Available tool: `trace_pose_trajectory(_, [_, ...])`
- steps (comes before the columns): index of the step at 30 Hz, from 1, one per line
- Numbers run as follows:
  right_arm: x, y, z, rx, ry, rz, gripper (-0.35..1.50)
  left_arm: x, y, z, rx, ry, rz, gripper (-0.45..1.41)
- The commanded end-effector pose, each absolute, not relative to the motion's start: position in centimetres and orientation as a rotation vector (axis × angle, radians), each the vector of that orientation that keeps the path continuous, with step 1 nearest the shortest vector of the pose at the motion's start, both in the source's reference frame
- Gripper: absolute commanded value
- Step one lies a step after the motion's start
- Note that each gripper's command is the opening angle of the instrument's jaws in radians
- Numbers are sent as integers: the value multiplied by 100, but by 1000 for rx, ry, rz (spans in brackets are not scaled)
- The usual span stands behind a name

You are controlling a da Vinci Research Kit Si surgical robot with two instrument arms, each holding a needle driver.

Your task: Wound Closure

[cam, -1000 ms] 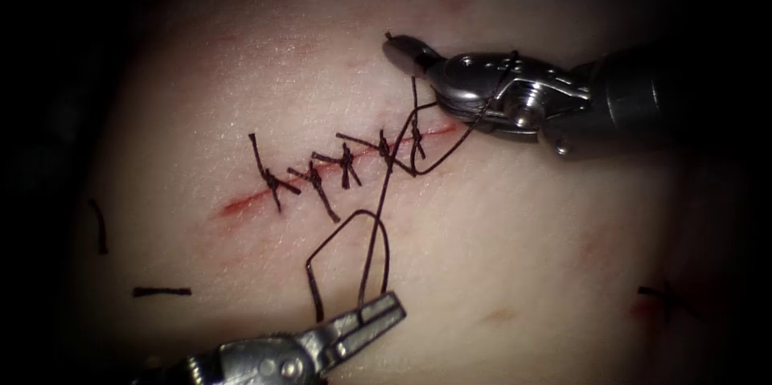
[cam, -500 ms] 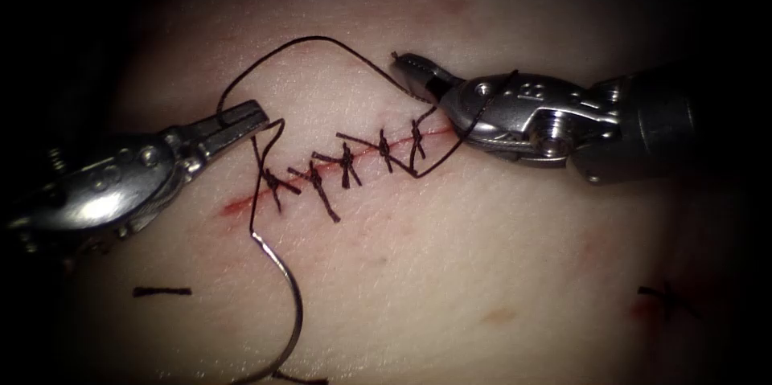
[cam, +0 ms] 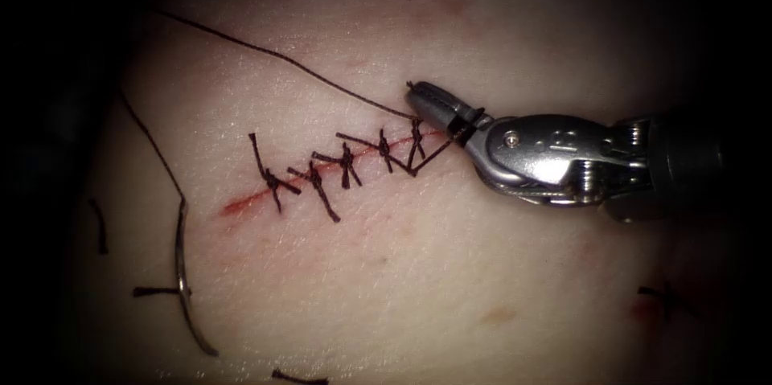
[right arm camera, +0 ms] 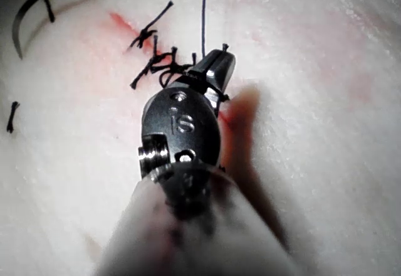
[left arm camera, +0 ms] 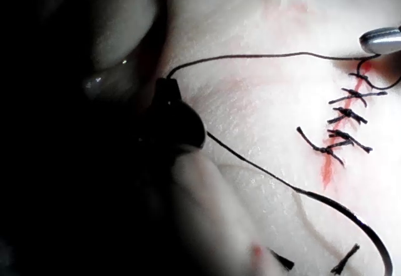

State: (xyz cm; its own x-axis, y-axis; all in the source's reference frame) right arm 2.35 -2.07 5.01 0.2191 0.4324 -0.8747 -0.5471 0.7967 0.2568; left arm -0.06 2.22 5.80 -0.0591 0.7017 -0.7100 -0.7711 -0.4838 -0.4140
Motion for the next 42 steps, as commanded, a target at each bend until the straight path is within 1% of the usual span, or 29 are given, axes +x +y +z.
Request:
trace_pose_trajectory(1, [234,-222,509,-100,1171,650,-35,5,232,584,-1116,95,1735,-45])
trace_pose_trajectory(2, [230,-227,512,-95,1170,623,-35,20,237,583,-1111,100,1720,-45])
trace_pose_trajectory(10, [213,-244,531,-76,1168,558,-35,73,248,581,-1099,126,1686,-45])
trace_pose_trajectory(19, [211,-250,531,-66,1181,494,-35,106,253,580,-1105,146,1662,-45])
trace_pose_trajectory(28, [200,-262,536,-63,1183,457,-35,141,263,584,-1154,129,1556,-45])
trace_pose_trajectory(36, [192,-266,537,-63,1190,442,-35,199,277,591,-1245,95,1366,-45])
trace_pose_trajectory(42, [183,-266,539,-73,1173,441,-35,209,283,594,-1239,106,1354,-45])
